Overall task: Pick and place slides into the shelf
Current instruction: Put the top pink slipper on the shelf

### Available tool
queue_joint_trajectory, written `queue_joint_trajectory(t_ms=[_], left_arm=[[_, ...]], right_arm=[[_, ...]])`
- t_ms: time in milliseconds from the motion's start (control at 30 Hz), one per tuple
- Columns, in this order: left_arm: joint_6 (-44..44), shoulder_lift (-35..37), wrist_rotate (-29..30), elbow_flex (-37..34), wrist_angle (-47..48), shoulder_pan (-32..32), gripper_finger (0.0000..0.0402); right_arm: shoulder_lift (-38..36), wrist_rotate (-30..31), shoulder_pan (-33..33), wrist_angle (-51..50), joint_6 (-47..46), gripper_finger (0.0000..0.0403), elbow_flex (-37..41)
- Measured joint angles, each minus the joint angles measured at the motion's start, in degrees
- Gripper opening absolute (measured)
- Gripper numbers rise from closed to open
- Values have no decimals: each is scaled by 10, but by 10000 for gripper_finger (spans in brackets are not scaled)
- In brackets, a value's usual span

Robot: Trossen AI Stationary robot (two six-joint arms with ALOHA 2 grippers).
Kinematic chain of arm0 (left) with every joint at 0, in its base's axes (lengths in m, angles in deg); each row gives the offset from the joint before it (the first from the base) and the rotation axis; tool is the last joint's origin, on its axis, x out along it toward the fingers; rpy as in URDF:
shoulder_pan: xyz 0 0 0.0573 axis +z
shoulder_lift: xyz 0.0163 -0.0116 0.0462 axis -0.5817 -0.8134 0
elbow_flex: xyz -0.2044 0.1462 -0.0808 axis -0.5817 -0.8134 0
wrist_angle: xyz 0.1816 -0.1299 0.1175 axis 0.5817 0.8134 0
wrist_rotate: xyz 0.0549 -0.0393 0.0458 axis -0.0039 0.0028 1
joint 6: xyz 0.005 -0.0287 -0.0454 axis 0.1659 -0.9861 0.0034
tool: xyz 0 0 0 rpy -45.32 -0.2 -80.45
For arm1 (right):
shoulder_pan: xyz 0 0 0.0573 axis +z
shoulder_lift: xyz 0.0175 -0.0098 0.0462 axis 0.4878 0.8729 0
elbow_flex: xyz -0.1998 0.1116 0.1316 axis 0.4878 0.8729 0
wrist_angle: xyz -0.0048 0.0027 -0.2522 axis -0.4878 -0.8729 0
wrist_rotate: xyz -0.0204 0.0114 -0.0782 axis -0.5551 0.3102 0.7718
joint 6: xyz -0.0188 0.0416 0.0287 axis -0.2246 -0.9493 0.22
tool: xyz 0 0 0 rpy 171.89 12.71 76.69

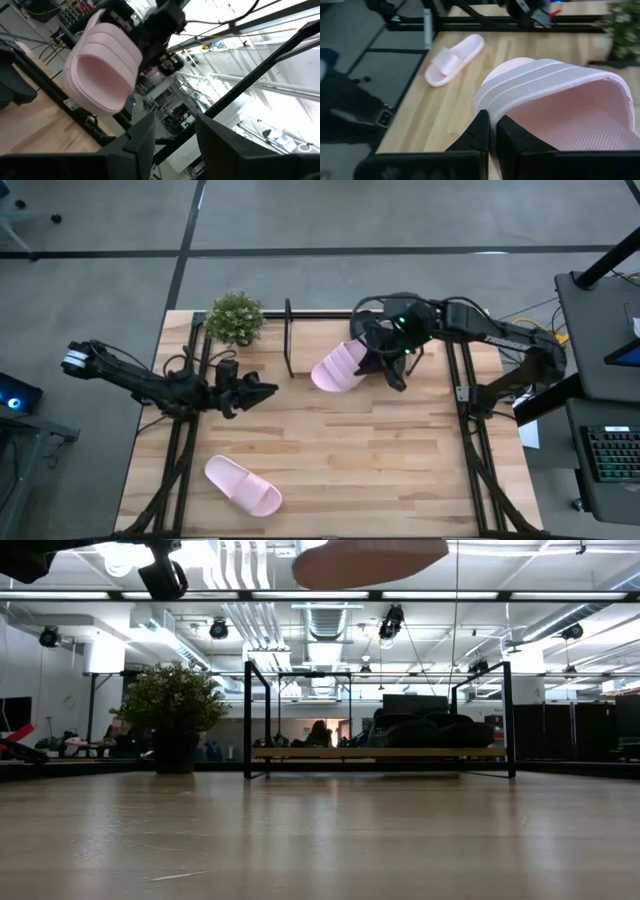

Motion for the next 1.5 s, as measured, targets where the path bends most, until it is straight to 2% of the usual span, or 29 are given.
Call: queue_joint_trajectory(t_ms=[200, 533, 800, 1067, 1300, 1500], left_arm=[[0, -12, -1, 0, 0, 0, 125], [0, -3, -11, -1, 1, 0, 125], [0, -5, -12, -2, 14, 0, 125], [4, -6, 10, -5, 14, 0, 125], [4, -9, 19, -10, 15, 0, 125], [14, -16, 52, -10, 13, 0, 125]], right_arm=[[76, -80, -29, -72, 42, 8, -79], [185, -91, -83, -213, 133, 8, -248], [222, -115, -120, -245, 159, 8, -336], [223, -197, -155, -249, 235, 8, -327], [224, -353, -218, -274, 354, 8, -301], [225, -385, -272, -292, 425, 8, -257]])
